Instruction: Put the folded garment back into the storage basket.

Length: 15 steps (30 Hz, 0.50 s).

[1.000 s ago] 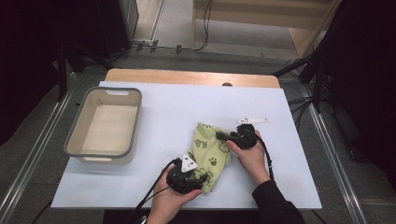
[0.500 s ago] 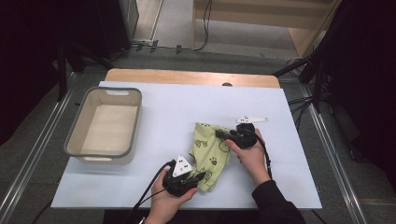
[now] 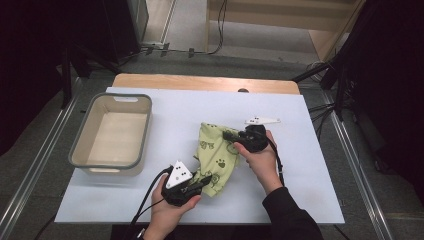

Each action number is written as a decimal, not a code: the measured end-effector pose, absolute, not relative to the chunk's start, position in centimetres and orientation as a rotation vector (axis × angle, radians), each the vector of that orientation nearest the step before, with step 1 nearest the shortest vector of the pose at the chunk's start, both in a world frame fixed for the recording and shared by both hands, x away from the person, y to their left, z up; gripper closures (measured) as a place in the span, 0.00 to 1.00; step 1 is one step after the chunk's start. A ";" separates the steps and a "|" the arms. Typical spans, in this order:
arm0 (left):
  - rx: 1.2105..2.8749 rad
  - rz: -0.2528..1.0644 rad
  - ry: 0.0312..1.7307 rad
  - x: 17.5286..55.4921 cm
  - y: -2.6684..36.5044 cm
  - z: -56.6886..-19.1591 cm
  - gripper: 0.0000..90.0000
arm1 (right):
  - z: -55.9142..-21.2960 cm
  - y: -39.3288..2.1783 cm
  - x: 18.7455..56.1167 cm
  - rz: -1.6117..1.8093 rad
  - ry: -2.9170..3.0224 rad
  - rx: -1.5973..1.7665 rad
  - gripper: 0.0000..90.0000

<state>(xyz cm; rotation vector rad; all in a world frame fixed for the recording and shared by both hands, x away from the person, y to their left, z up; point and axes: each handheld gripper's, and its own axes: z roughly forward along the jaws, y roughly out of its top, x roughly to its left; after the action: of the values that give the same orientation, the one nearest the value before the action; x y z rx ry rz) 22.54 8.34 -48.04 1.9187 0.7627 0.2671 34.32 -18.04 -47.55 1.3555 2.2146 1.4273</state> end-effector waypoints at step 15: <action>1.868 0.303 0.771 22.8 10.3 -46.4 0.76 | -45.5 -16.1 35.1 1.457 2.208 1.311 0.76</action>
<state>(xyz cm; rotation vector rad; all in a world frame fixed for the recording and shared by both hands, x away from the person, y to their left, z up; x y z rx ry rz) 22.83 10.33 -46.42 1.8683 0.7706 0.3035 35.12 -16.12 -45.48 1.3114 2.2081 1.4565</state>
